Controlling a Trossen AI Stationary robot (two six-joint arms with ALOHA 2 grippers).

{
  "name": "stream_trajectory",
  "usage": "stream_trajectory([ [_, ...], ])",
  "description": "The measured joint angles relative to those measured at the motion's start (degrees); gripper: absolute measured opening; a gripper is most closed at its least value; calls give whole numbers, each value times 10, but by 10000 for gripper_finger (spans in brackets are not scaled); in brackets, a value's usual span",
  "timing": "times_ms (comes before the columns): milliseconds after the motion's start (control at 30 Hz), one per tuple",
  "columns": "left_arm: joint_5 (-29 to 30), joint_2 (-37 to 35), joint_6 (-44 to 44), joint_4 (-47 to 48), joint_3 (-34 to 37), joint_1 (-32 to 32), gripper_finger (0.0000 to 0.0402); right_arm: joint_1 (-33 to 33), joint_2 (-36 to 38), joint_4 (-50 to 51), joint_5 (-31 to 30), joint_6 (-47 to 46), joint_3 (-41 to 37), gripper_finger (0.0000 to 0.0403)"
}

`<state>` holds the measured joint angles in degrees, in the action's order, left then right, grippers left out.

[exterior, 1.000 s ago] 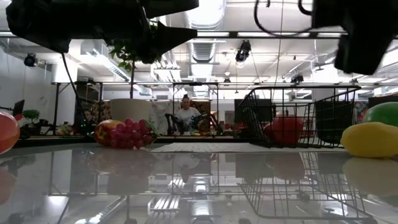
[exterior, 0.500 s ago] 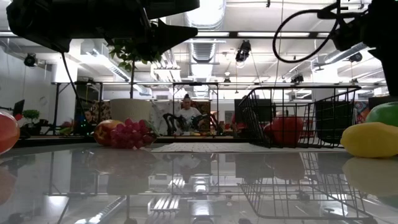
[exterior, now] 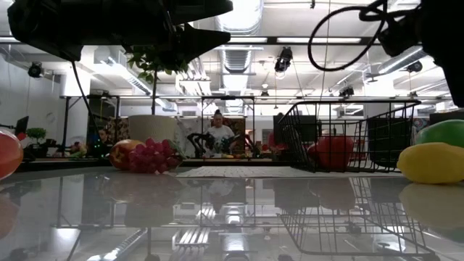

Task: Build produce basket
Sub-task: Put the green apple into the wire basket

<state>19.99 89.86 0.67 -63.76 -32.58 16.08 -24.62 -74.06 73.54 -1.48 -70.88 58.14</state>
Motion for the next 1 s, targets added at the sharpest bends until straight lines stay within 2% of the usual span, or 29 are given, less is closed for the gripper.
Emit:
stream_trajectory([
  [200, 0, 0, -1, 1, 0, 0, 334, 14, -6, 0, -16, 3, -33, 366],
  [567, 0, 0, 0, 0, 0, 0, 334, 46, -51, -48, -24, 73, -49, 369],
  [667, 0, 0, 0, 0, 0, 0, 334, 52, -70, -45, -33, 82, -49, 357],
  [800, 0, 0, 0, -2, 0, 0, 334, 55, -84, -43, -31, 93, -48, 317],
  [1000, 0, 0, 1, -2, 0, 0, 334, 55, -73, -47, -31, 90, -49, 276],
])
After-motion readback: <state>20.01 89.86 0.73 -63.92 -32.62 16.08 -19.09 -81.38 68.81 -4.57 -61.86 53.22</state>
